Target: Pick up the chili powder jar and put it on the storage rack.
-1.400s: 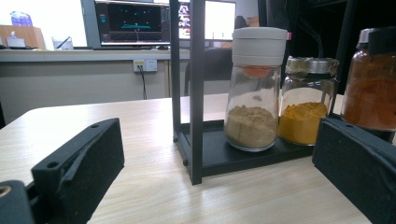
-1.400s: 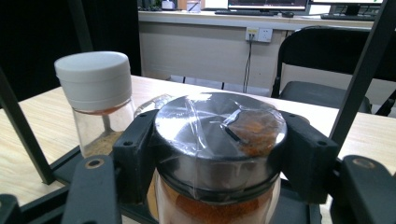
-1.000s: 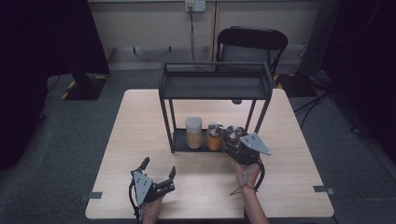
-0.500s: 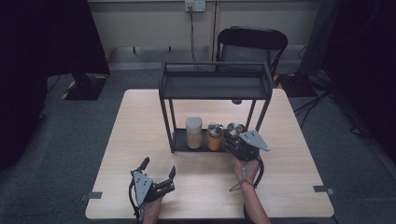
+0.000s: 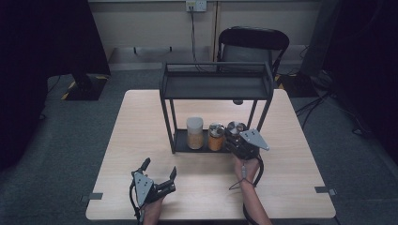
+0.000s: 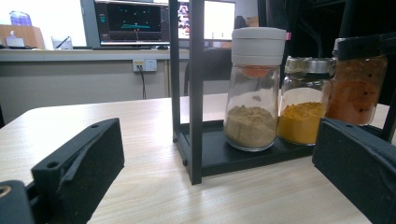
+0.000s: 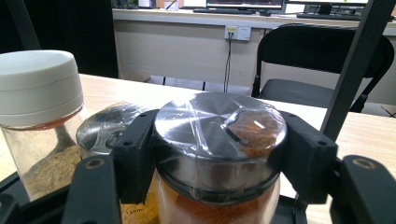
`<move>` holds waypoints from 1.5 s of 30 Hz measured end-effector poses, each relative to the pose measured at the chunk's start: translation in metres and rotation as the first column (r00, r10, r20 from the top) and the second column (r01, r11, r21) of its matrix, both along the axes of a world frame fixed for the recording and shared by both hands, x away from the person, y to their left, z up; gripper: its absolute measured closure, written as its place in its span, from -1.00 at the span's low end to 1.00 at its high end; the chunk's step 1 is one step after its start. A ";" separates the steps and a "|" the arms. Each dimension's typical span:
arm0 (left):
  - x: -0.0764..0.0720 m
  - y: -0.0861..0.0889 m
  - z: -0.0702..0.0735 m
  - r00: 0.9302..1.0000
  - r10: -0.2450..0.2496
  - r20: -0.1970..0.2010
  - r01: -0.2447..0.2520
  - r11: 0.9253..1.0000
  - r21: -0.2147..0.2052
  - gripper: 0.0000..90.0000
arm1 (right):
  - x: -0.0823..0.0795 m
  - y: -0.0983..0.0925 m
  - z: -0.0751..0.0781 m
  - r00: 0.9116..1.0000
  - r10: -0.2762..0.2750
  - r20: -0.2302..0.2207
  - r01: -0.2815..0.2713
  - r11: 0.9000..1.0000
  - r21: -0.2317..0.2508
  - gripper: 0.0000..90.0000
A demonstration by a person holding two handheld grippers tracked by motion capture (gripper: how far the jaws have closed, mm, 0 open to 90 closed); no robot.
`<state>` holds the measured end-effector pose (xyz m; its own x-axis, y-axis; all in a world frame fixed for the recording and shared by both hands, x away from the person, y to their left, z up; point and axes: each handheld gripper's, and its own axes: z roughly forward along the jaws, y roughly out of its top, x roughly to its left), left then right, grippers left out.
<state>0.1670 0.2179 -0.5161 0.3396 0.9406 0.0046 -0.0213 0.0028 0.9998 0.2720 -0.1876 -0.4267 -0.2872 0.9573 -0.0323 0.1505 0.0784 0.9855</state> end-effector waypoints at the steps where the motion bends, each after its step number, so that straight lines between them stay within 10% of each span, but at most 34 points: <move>1: 0.000 0.000 0.000 1.000 0.000 0.000 0.000 1.000 -0.002 -0.96 | 0.000 0.001 0.000 1.000 -0.001 0.000 0.001 1.000 -0.001 -0.23; 45: 0.000 0.000 0.000 1.000 0.002 0.000 -0.002 1.000 -0.005 -0.96 | 0.001 0.024 -0.016 0.995 -0.100 -0.009 0.100 0.995 -0.021 -0.23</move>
